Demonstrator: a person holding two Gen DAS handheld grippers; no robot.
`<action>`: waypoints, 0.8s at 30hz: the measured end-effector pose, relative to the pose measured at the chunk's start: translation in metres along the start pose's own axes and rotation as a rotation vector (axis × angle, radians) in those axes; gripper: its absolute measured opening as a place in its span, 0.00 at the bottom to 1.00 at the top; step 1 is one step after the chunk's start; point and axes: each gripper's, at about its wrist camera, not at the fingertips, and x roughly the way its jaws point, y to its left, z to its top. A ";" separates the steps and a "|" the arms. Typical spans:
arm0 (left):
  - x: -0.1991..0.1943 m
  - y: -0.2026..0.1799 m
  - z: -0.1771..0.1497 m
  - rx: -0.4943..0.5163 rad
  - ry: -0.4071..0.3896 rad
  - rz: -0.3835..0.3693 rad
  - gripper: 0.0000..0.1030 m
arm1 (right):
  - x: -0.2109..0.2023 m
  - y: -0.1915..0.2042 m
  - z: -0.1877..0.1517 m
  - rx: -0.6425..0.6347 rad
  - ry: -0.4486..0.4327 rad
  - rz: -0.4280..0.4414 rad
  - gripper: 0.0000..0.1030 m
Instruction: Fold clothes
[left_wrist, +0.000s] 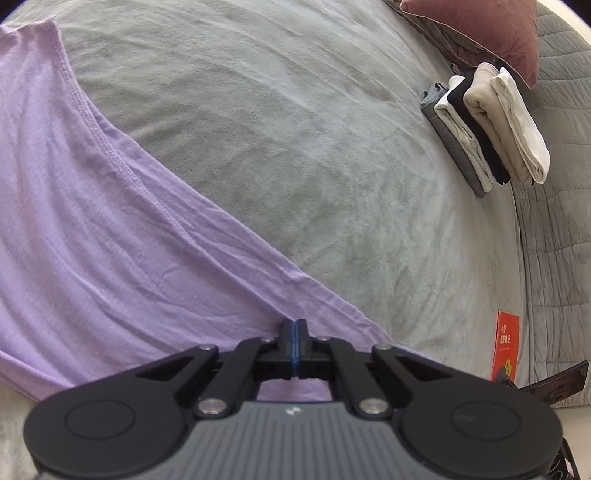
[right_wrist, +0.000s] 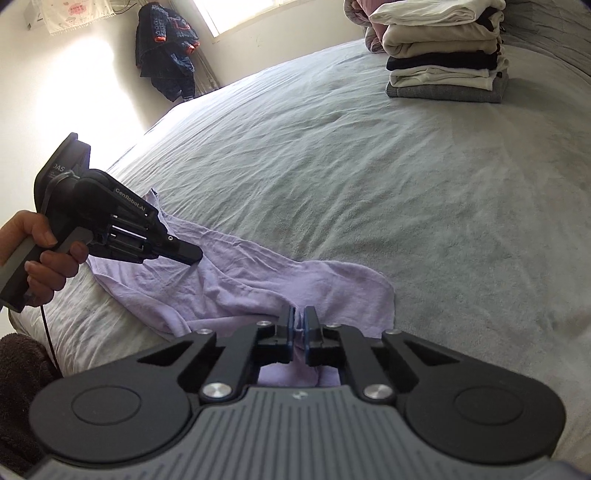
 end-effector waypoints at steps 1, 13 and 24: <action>-0.005 -0.001 0.000 0.006 -0.012 -0.010 0.00 | -0.004 0.001 0.002 0.000 -0.015 -0.003 0.06; 0.002 -0.011 0.006 0.029 -0.127 -0.078 0.03 | 0.021 -0.005 0.030 0.030 -0.008 -0.112 0.05; -0.006 -0.021 -0.033 0.191 -0.144 -0.086 0.82 | -0.003 -0.001 0.010 0.117 -0.124 -0.181 0.61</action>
